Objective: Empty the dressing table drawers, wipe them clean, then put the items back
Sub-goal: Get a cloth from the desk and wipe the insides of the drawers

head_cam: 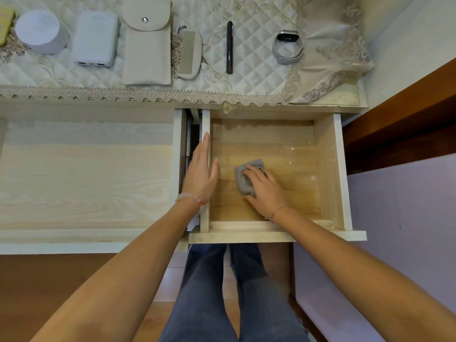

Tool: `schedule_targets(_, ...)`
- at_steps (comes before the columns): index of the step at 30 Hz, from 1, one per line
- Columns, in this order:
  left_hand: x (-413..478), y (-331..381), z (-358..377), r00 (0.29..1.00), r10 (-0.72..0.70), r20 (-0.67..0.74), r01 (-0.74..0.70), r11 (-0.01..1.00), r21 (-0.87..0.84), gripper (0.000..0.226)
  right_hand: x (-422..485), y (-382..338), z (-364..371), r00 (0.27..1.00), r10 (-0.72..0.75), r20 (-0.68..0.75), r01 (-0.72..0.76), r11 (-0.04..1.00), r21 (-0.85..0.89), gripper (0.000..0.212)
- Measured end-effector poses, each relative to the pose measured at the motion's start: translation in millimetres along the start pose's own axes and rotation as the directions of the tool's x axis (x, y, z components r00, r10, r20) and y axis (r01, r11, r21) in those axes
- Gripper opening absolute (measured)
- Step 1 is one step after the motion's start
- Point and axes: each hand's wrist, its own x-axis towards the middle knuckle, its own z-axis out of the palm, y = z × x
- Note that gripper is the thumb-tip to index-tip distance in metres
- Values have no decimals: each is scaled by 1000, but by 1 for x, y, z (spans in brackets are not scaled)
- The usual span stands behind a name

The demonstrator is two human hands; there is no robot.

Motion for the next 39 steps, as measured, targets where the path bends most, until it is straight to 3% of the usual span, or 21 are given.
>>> schedule_targets(2, 0, 0, -1, 1000, 9, -1, -9, 1000, 2, 60, 0, 5, -7, 999, -9, -37, 13, 994, 106, 47)
schedule_targets(5, 0, -1, -1, 1000, 12, 1, -12, 1000, 1, 59, -4, 16, -31, 991, 63, 117, -110, 882, 458, 43)
schedule_targets(7, 0, -1, -1, 1000, 10, 3, -10, 1000, -2, 60, -14, 28, -54, 976, 91, 196, -186, 813, 551, 43)
schedule_targets(11, -1, -1, -1, 1000, 4, 9, -4, 1000, -12, 60, -46, 50, -91, 957, 29, 287, -159, 884, 441, 42)
schedule_targets(14, -1, -1, -1, 1000, -13, 15, 13, 1000, -16, 60, -65, 55, -95, 837, -33, 546, -120, 963, 242, 42)
schedule_targets(16, -1, -1, -2, 1000, -12, 18, 12, 1000, -21, 60, -73, 54, -91, 766, -27, 642, -112, 978, 175, 40)
schedule_targets(22, -2, 2, 0, 999, -33, -5, 33, 998, -50, 60, -74, 38, -87, 762, -65, 644, -179, 935, 306, 32)
schedule_targets(28, -2, 2, -1, 999, -34, 12, 34, 999, -37, 60, -47, 0, -58, 757, -145, 637, -69, 952, 299, 34)
schedule_targets(33, -2, -2, -4, 999, -29, 45, 31, 999, -42, 59, -56, 17, -67, 728, -68, 682, -168, 947, 274, 38)
schedule_targets(39, -2, -3, -4, 998, -28, 49, 32, 998, -63, 60, -81, 71, -91, 733, 183, 655, -323, 941, 98, 33)
